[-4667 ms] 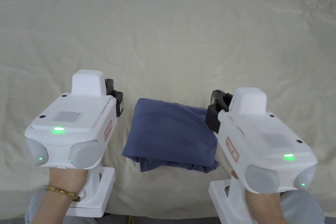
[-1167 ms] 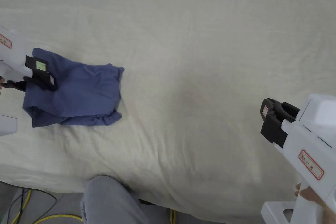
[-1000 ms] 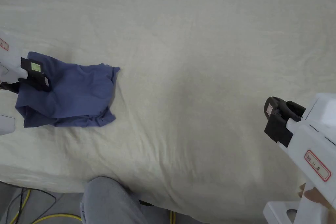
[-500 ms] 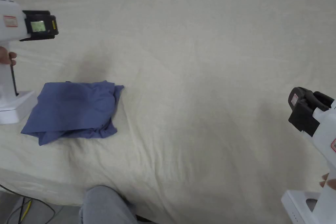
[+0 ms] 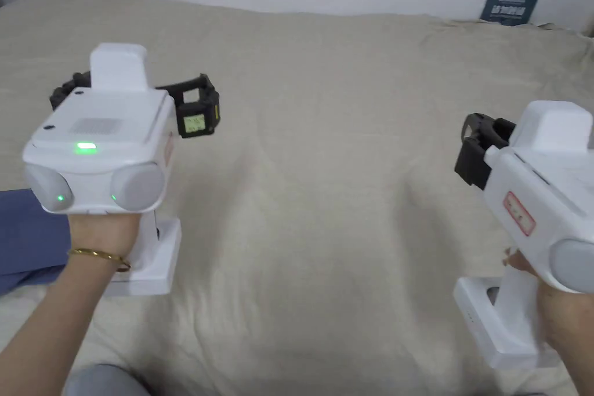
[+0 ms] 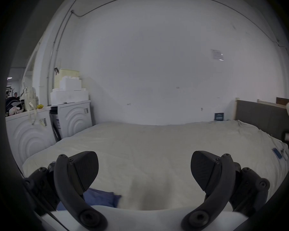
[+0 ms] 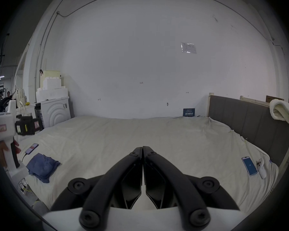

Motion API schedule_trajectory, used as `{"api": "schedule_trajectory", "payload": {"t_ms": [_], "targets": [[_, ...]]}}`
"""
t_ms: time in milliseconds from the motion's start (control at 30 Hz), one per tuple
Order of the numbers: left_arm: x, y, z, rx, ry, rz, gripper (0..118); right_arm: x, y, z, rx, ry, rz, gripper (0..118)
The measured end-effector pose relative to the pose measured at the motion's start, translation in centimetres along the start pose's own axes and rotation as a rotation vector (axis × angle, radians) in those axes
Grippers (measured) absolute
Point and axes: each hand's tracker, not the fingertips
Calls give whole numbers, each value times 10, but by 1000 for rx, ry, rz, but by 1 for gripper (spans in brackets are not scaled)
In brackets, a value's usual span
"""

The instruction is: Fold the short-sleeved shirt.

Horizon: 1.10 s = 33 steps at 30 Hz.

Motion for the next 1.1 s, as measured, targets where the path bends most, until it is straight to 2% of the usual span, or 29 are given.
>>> {"api": "schedule_trajectory", "payload": {"t_ms": [67, 133, 167, 200, 267, 367, 433, 533, 1100], "targets": [[15, -8, 7, 0, -31, -15, 113, 3, -4, 3, 5, -8, -11, 0], [24, -17, 9, -2, -72, -30, 107, 4, -8, 6, 6, -14, -17, 0], [29, -21, 12, -2, -77, -32, 100, 5, -10, 7, 5, -20, -17, 0], [32, -25, 15, 7, -85, -42, 84, 5, -12, 9, 5, -23, -15, 0], [41, -31, 20, 13, -90, -67, 62, 6, -16, 12, 4, -26, -15, 0], [44, -37, 24, 3, -109, -65, 40, 6, -22, 14, 1, -32, -16, 0], [46, -42, 25, -7, -108, -48, 17, 7, -27, 16, -4, -36, -21, 0], [46, -47, 26, -20, -93, -26, 0, 8, -34, 18, -9, -41, -32, 0], [38, -60, 28, -58, -90, -25, 0, 10, -54, 25, -34, -67, -44, 0]]}}
